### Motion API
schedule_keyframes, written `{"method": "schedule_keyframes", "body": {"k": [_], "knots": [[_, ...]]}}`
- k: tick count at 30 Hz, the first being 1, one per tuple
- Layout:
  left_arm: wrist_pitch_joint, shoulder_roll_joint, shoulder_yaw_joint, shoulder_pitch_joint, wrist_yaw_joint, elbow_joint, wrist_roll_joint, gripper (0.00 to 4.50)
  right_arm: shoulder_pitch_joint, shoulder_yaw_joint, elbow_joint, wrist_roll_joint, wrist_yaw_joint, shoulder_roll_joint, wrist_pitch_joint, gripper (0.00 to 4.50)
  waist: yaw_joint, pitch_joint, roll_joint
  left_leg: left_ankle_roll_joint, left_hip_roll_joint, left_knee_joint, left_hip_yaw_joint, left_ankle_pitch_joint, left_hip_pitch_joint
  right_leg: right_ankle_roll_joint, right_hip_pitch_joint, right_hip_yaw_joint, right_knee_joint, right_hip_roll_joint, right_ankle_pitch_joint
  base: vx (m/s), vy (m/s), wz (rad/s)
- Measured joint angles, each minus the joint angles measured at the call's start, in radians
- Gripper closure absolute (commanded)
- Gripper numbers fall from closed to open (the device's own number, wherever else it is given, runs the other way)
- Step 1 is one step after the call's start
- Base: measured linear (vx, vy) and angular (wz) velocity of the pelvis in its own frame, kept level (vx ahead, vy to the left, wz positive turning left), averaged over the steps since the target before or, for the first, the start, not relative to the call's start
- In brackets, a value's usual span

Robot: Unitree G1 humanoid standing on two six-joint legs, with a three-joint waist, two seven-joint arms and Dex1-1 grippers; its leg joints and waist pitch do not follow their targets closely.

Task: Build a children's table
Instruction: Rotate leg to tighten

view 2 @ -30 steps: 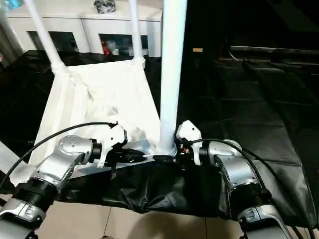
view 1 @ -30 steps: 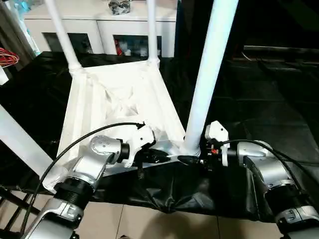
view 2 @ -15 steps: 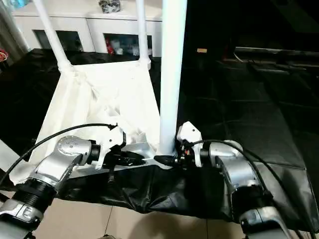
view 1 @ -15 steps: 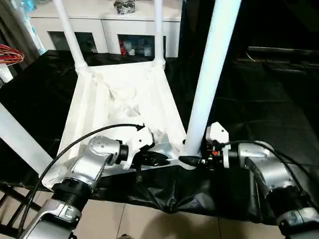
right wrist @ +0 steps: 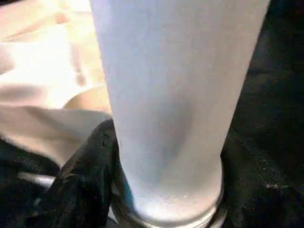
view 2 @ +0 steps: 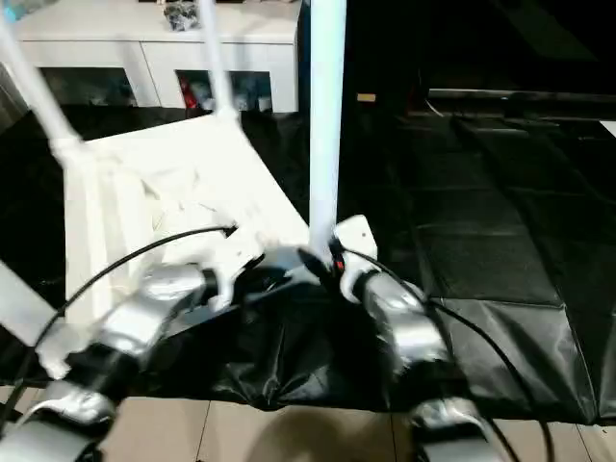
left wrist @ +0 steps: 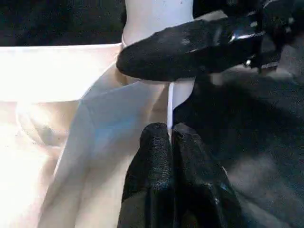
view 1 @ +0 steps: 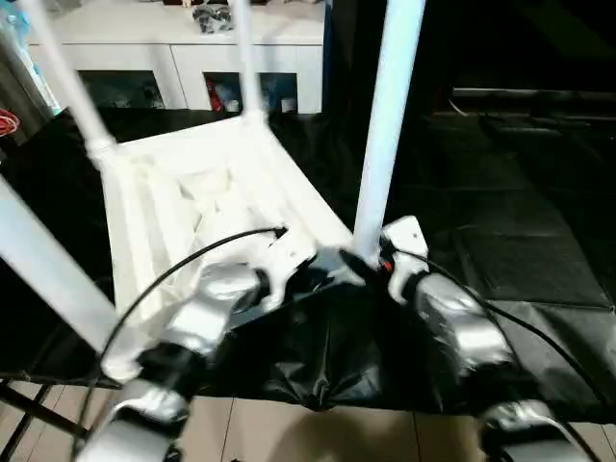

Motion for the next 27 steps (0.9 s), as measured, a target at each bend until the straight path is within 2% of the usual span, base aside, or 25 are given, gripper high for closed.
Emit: {"method": "schedule_keyframes", "body": {"k": [3, 4, 8, 9, 11, 12, 17, 24, 27], "knots": [[-0.001, -0.012, 0.0, -0.002, 0.015, 0.004, 0.006, 4.5, -0.001, -0.01, 0.012, -0.002, -0.002, 0.001, -0.02, 1.85, 0.002, -0.001, 0.002, 0.0, 0.0, -0.002, 0.0, 0.0, 0.0, 0.0, 0.0, 0.0, -0.001, 0.0, 0.0, 0.0, 0.0, 0.0], [-0.001, -0.014, 0.0, -0.002, 0.016, 0.004, 0.006, 4.5, 0.0, -0.011, 0.012, -0.002, -0.001, 0.001, -0.022, 1.29, 0.003, -0.001, 0.002, 0.0, 0.0, -0.002, 0.0, 0.0, 0.0, 0.0, 0.0, 0.0, -0.001, 0.0, 0.0, 0.0, 0.0, 0.0], [-0.001, -0.015, 0.002, -0.002, 0.008, 0.004, 0.006, 4.5, 0.006, -0.018, 0.005, 0.022, 0.033, 0.0, -0.021, 1.09, 0.003, -0.001, 0.003, 0.0, 0.0, -0.002, 0.0, 0.0, 0.0, 0.0, 0.0, 0.0, -0.001, 0.0, 0.0, 0.0, 0.0, 0.0], [-0.001, -0.013, 0.003, -0.002, -0.001, 0.004, 0.006, 4.5, 0.007, -0.018, 0.004, 0.029, 0.047, -0.005, -0.021, 0.87, 0.003, -0.001, 0.003, 0.0, 0.0, -0.002, 0.0, 0.0, 0.0, 0.0, 0.0, 0.0, -0.001, 0.0, 0.0, 0.0, 0.0, 0.0], [-0.001, -0.006, 0.006, -0.001, -0.025, -0.001, 0.004, 4.5, 0.01, -0.018, -0.001, 0.032, 0.085, -0.016, -0.021, 0.87, 0.003, -0.001, 0.003, 0.0, 0.0, -0.002, 0.0, 0.0, -0.001, 0.0, 0.0, -0.001, -0.001, 0.0, 0.0, 0.0, 0.0, 0.0], [-0.002, 0.005, 0.007, 0.006, -0.048, -0.011, -0.004, 4.5, 0.016, -0.016, -0.01, 0.035, 0.132, -0.03, -0.021, 0.57, 0.003, -0.001, 0.003, 0.001, 0.0, -0.002, 0.0, -0.001, -0.001, 0.0, -0.001, -0.001, -0.001, 0.0, 0.0, 0.0, 0.0, 0.0], [-0.002, 0.054, 0.003, 0.041, -0.137, -0.059, -0.033, 4.5, 0.043, 0.021, -0.053, 0.052, 0.304, -0.093, -0.016, 0.57, 0.004, -0.001, 0.004, 0.001, 0.001, -0.003, 0.0, 0.0, -0.001, 0.001, -0.001, -0.001, -0.001, 0.0, 0.0, 0.0, 0.0, 0.0], [-0.024, 0.123, -0.027, 0.064, -0.305, -0.103, -0.072, 4.5, 0.074, 0.088, -0.137, 0.085, 0.557, -0.197, 0.01, 0.57, 0.027, 0.0, 0.004, 0.001, 0.001, -0.002, 0.0, 0.0, -0.002, 0.001, -0.001, -0.001, -0.001, 0.0, 0.0, 0.0, 0.0, 0.0], [-0.036, 0.142, -0.032, 0.071, -0.357, -0.108, -0.076, 4.5, 0.08, 0.105, -0.156, 0.085, 0.633, -0.225, 0.015, 0.57, 0.029, 0.0, 0.003, 0.001, 0.001, -0.001, 0.0, 0.0, -0.003, 0.001, -0.001, -0.001, -0.001, 0.0, 0.0, 0.0, 0.0, 0.0]]}}
